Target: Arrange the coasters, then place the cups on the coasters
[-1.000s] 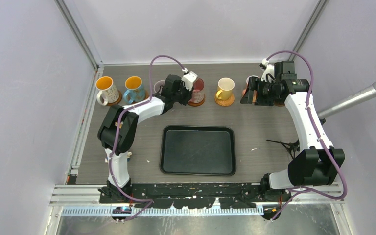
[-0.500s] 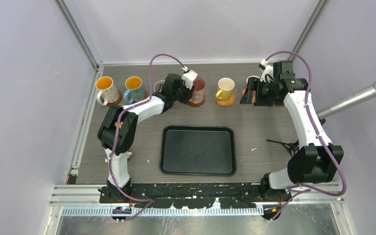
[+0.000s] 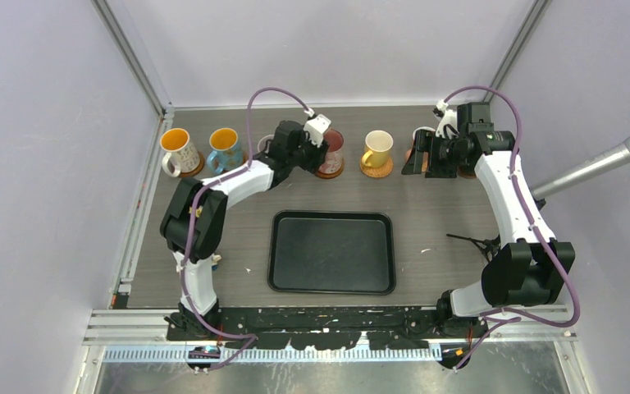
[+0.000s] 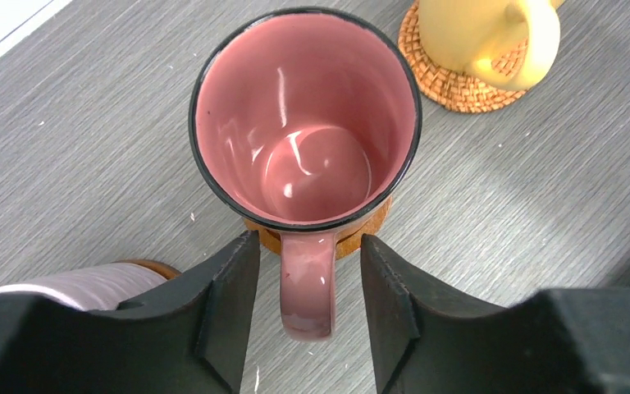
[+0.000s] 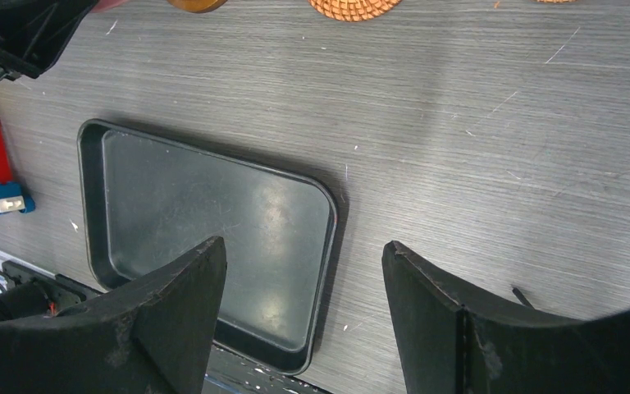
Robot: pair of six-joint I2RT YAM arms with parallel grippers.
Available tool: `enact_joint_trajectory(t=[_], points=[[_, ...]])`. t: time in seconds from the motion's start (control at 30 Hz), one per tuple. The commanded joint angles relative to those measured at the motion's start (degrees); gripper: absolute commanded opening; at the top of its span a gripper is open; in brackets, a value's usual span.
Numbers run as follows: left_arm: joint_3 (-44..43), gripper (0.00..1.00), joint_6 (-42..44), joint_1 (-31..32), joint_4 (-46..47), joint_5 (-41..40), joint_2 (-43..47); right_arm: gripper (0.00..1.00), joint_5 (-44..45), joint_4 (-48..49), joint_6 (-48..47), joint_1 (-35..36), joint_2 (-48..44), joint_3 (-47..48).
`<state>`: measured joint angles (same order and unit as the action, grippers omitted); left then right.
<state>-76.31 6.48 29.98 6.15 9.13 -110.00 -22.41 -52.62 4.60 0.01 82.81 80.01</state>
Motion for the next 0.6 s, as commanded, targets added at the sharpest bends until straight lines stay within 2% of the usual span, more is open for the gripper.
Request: enact_joint_trajectory(t=[0.0, 0.07, 0.2, 0.4, 0.57], points=[[-0.2, 0.58, 0.5, -0.1, 1.0, 1.4, 5.0, 0.74, -1.0, 0.4, -1.0, 0.0, -0.2, 0.5], [0.4, 0.70, 1.4, -0.1, 0.2, 2.2, 6.6, 0.74, -1.0, 0.4, -1.4, 0.0, -0.3, 0.2], [1.7, 0.82, 2.9, -0.1, -2.1, 2.5, 10.1, 0.74, -1.3, 0.2, -2.2, 0.0, -0.5, -0.5], [3.6, 0.85, 6.5, -0.1, -7.3, 3.6, 17.1, 0.74, -2.2, -0.1, -4.2, 0.0, -0.3, -1.6], [6.5, 0.85, 11.4, -0.1, -16.1, 8.5, 23.6, 0.73, -0.8, 2.6, -5.7, 4.3, -0.8, -4.9]])
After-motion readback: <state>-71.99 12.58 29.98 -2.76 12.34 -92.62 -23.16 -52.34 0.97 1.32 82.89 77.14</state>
